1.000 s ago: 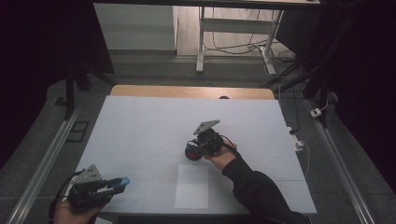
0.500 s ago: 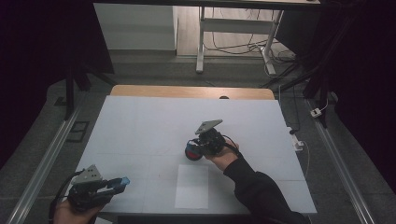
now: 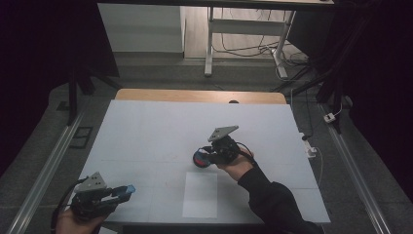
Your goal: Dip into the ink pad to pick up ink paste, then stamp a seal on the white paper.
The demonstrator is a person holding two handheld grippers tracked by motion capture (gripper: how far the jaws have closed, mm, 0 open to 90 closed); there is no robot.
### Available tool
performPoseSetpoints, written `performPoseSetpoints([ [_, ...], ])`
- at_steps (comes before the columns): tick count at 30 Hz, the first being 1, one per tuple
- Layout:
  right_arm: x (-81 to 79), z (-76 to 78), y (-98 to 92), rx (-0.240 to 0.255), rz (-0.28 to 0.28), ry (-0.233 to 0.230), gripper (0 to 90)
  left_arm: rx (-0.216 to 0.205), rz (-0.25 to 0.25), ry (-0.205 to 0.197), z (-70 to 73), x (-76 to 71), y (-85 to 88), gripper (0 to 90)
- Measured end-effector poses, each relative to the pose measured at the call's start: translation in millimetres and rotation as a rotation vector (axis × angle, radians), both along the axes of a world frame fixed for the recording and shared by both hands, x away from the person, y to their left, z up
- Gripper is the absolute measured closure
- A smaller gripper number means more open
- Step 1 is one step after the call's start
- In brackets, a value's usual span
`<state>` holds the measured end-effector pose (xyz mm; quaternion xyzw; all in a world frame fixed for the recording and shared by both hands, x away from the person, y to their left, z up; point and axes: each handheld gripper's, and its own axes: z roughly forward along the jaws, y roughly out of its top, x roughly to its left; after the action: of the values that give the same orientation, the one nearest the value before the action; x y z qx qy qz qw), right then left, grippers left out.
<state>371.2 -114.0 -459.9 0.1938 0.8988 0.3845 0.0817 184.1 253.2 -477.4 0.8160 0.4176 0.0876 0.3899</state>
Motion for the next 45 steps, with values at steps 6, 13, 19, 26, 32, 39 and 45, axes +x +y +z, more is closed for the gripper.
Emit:
performPoseSetpoints([
  [6, -6.2, 6.0, -5.1, 0.02, 0.01, -0.003, 70.1, 0.0, 0.0, 0.0, 0.0, -0.1, -0.1, 68.3],
  [13, -11.7, 9.3, -8.7, 0.032, 0.02, -0.007, 70.1, 0.0, -0.001, -0.002, 0.2, -0.5, -0.6, 68.3],
  [19, -15.6, 13.4, -10.6, 0.038, 0.013, -0.008, 70.1, -0.001, -0.001, -0.001, 0.0, -0.2, 0.1, 68.3],
  [26, -21.1, 15.1, -11.3, 0.053, 0.023, -0.008, 70.1, -0.002, -0.001, -0.002, 0.1, -0.4, 0.1, 68.3],
  [32, -28.9, 17.9, -14.1, 0.057, 0.039, -0.007, 70.1, -0.002, -0.002, -0.001, 0.1, -0.2, 0.2, 68.3],
  [39, -38.0, 19.6, -19.4, 0.057, 0.05, -0.001, 70.1, -0.003, -0.001, -0.001, 0.2, -0.2, 0.2, 68.3],
  [45, -46.0, 20.5, -22.0, 0.067, 0.062, -0.004, 70.1, -0.002, -0.002, -0.002, 0.1, -0.3, 0.0, 68.3],
])
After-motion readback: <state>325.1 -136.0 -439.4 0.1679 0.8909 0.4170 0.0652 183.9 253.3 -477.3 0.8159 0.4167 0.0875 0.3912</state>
